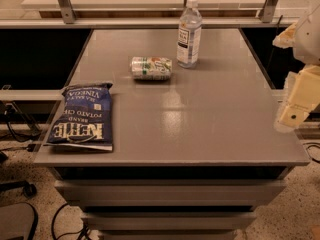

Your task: Pick 7up can

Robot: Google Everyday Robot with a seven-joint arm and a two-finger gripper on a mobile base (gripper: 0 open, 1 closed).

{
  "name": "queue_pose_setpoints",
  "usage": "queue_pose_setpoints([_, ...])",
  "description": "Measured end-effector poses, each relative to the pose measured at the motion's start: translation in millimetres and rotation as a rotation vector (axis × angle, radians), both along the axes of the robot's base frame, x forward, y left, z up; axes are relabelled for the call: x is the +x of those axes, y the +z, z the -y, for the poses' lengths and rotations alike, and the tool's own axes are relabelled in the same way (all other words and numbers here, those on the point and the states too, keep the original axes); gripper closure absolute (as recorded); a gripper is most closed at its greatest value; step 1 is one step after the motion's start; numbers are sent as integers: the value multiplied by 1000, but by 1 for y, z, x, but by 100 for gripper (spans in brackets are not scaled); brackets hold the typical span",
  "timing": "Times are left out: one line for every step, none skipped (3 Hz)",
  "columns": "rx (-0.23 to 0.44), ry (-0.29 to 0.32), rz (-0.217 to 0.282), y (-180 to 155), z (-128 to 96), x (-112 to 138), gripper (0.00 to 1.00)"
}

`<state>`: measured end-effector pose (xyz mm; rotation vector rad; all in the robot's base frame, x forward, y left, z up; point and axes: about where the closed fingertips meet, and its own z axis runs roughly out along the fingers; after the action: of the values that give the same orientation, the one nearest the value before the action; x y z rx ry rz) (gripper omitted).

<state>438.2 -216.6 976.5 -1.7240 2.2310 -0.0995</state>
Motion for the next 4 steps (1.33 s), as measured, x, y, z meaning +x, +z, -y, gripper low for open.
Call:
queue_pose_setpoints([0,0,0,0,0,0,0])
queue_pose_setpoints([24,11,5,2,-4,2,0])
queue_pose_setpoints([56,80,17,3,-26,14,0])
queue_pose_setpoints([73,181,28,1,-64,30,0])
